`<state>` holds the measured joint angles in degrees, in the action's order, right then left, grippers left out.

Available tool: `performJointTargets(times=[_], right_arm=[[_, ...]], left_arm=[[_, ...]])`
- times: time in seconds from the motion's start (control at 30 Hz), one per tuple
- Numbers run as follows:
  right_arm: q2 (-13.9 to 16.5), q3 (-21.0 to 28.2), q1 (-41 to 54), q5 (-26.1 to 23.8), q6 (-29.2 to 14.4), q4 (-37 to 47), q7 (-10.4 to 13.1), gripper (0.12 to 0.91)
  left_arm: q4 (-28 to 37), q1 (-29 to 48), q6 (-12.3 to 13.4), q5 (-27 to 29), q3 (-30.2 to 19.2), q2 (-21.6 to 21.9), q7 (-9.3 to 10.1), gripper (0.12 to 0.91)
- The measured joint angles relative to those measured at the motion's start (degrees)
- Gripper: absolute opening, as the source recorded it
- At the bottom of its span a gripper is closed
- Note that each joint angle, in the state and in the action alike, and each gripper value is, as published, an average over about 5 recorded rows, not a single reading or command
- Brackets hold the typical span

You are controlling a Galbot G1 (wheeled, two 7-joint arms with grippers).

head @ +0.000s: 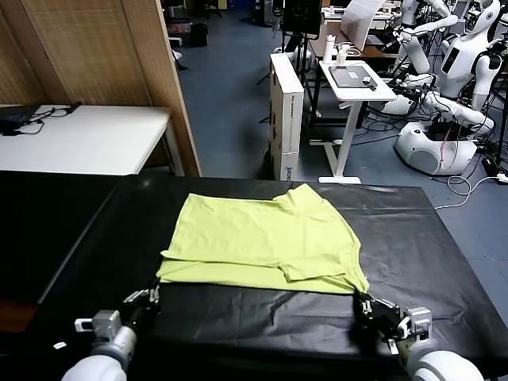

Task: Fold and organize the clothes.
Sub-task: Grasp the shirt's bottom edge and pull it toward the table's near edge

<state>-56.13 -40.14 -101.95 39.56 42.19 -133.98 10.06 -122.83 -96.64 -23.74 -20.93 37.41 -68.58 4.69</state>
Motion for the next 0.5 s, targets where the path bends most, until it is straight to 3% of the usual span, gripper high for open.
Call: performJointTargets(times=[0.2, 0.3, 0.43, 0.5], right_arm=[[-0.35, -0.83, -2.75, -0.03, 0.0, -2.18, 0.9, 0.139], [-0.49, -1.39, -3.79, 0.01, 0.01, -3.3, 1.4, 0.204], [-0.34, -2.87, -5.69, 0.96, 0.01, -5.26, 1.57, 0.43], [-0.13, -4.04, -6.52, 2.31, 0.01, -6.29, 1.5, 0.562]], left_arm=[[-2.75, -5.48, -0.01, 0.96, 0.56, -0.04, -0.05, 0.146], [-3.82, -7.51, -0.28, 1.02, 1.03, 0.01, 0.04, 0.146], [-5.2, -9.44, -0.9, 0.98, 1.71, -0.09, 0.47, 0.178], [-5.76, -10.12, -1.27, 0.88, 2.01, -0.3, 0.99, 0.266]])
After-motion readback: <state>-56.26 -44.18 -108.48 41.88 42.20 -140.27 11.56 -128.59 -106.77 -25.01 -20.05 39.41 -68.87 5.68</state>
